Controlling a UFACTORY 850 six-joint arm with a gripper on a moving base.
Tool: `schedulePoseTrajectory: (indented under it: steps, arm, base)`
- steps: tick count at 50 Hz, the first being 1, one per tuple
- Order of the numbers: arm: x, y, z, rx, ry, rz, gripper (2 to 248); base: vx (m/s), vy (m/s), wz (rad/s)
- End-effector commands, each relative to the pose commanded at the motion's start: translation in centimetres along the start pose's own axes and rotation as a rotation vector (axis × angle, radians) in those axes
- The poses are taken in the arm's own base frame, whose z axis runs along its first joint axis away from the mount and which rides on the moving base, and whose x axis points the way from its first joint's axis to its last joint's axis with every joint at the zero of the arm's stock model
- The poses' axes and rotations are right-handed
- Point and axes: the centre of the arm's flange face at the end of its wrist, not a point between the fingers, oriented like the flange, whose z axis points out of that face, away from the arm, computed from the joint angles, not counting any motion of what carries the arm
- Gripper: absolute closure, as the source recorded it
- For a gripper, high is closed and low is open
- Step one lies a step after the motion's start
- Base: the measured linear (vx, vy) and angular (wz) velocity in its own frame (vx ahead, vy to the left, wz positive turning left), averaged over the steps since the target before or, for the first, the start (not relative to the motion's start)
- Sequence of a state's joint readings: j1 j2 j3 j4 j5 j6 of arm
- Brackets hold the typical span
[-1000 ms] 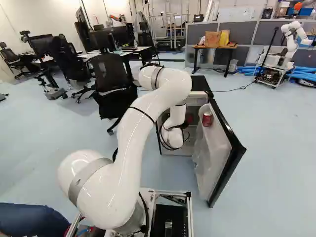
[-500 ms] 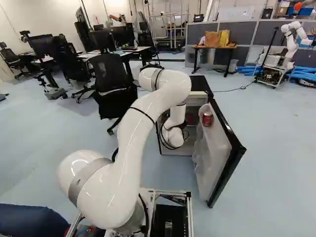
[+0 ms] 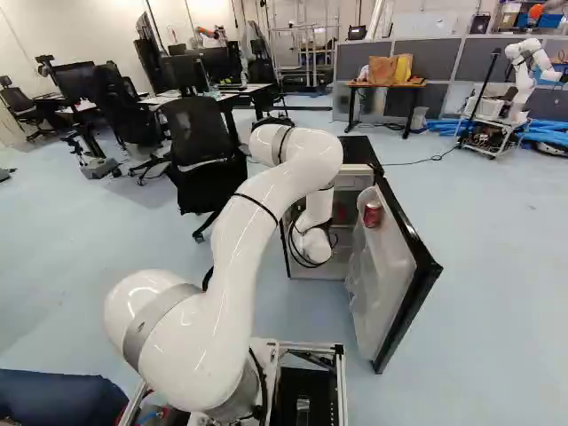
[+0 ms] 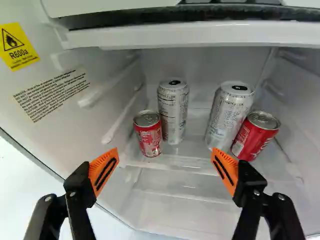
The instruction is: Grab a drink from the fridge
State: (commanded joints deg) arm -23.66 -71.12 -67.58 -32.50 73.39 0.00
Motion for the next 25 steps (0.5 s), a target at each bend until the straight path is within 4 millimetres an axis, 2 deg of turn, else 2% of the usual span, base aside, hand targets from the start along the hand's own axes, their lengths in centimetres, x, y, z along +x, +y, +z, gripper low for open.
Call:
schedulePoseTrajectory:
  steps: [25]
  arm:
    - [0.1, -0.2, 1.4, 0.059, 0.019, -0.031, 3]
  base:
    - [0.0, 0.0, 0.0]
